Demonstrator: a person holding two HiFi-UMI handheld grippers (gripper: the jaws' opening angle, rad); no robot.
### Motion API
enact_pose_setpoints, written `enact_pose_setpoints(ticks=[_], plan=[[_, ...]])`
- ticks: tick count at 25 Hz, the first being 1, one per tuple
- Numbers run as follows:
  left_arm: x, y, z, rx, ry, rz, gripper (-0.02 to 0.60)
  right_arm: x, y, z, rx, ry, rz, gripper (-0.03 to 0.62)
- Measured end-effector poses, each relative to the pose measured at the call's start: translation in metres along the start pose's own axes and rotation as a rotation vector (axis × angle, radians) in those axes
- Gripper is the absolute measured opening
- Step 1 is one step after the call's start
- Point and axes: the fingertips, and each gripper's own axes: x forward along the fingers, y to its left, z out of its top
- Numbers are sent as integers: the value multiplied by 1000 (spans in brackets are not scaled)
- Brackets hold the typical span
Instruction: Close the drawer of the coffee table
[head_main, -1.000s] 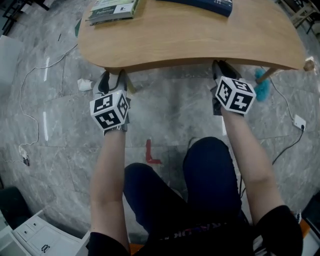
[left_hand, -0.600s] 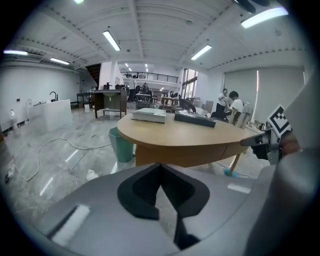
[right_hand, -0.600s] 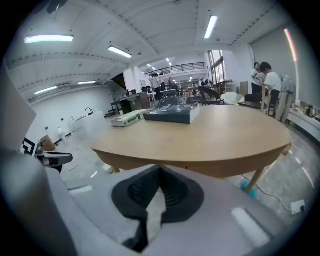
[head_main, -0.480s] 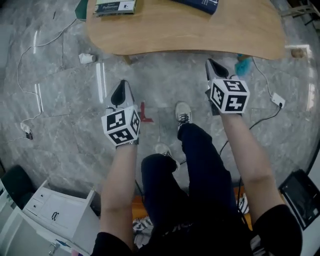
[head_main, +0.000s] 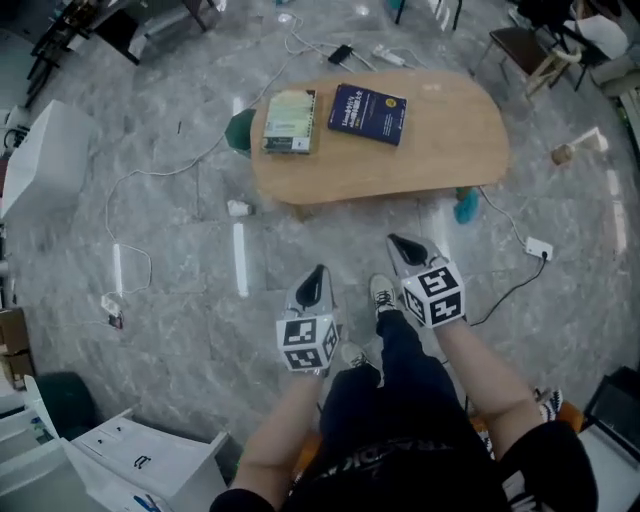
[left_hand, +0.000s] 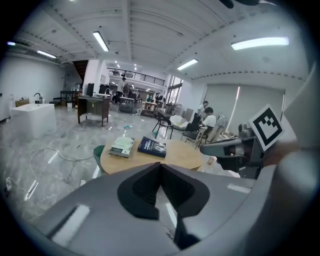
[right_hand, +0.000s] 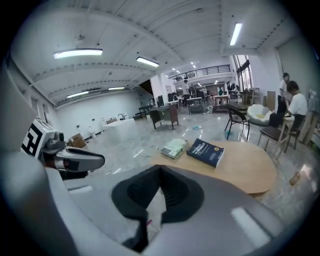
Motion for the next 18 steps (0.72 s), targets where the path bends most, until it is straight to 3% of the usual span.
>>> enact_pose_setpoints(ticks=[3,9,18], plan=[[-60,-22,17,35,-7,-33,3,-57,41,28,-32,-50,14,2],[-172,-64,25,62,-31,-80,3,-173,118,47,-49,-139,31,2],[-267,-135,3,66,-43,-171,3,-283,177,6,-12,-140,127,2]])
